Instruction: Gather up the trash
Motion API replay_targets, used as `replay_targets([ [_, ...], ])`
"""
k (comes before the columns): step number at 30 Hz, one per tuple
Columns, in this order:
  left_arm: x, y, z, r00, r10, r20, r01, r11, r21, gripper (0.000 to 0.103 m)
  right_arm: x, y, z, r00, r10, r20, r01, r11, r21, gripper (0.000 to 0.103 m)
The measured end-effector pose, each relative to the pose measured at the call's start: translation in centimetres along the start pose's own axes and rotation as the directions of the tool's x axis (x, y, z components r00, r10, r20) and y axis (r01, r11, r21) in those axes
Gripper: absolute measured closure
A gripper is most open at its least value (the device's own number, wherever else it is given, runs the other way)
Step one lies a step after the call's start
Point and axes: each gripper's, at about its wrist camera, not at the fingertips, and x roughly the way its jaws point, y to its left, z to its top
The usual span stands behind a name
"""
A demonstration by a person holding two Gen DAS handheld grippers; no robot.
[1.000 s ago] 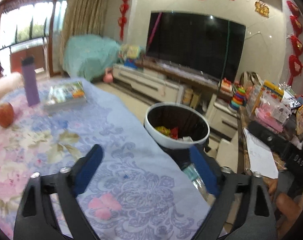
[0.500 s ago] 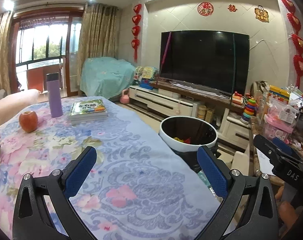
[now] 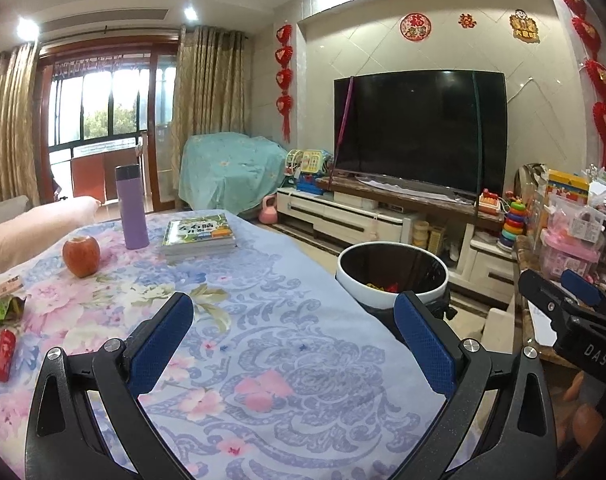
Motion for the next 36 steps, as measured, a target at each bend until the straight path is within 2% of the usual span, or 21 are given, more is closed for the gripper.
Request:
replay_targets([
  [36,-1.0,-0.4,0.0,1.0,0.018,0.018,-0.018,1.0,0.014,0.0,-0.4,0.8,-0.1,1.0,0.021,0.001,-0.021,1.0,-0.007,0.0],
])
